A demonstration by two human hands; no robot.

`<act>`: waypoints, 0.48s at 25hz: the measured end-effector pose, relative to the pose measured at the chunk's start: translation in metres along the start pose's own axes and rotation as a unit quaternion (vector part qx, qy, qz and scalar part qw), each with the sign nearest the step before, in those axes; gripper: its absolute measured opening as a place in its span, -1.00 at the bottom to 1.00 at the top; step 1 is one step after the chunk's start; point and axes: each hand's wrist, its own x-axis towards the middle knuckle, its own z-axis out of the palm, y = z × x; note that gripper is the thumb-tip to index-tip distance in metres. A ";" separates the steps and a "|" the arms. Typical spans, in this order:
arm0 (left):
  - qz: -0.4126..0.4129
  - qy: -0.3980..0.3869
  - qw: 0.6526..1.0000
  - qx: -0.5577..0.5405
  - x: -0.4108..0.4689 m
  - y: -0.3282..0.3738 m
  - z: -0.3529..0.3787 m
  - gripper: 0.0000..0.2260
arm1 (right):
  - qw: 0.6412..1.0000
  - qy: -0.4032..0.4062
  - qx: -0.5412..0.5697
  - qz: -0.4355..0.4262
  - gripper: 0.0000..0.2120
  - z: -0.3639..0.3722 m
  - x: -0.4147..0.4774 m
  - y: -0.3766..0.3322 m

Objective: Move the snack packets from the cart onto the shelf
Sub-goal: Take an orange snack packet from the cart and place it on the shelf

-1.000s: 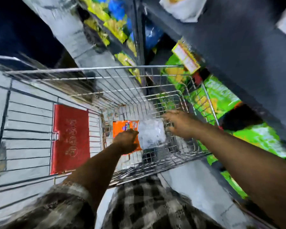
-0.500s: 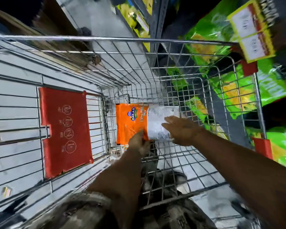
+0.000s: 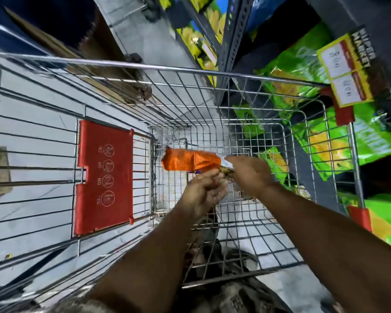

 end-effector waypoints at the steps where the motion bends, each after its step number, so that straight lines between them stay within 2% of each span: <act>1: -0.009 -0.006 0.996 0.092 -0.007 0.004 -0.007 -0.81 | 0.999 -0.013 0.049 0.014 -0.65 -0.006 -0.001 0.005; 3: 0.005 0.029 0.979 0.202 -0.018 0.013 -0.019 -0.82 | 0.987 -0.054 0.149 0.032 -0.55 -0.019 -0.009 0.016; 5: 0.065 0.038 0.977 0.198 -0.030 0.027 -0.021 -0.69 | 0.955 -0.072 0.286 0.044 -0.42 -0.035 -0.027 0.026; 8: 0.169 -0.112 0.958 0.201 -0.060 0.052 0.006 -0.58 | 0.873 -0.034 0.482 0.064 -0.39 -0.061 -0.064 0.033; 10: 0.249 -0.226 0.914 0.228 -0.088 0.069 0.043 -0.49 | 0.815 0.026 0.576 0.056 -0.52 -0.082 -0.094 0.033; 12: 0.332 -0.269 0.861 0.278 -0.116 0.082 0.086 -0.54 | 0.794 0.107 0.598 0.028 -0.52 -0.108 -0.119 0.029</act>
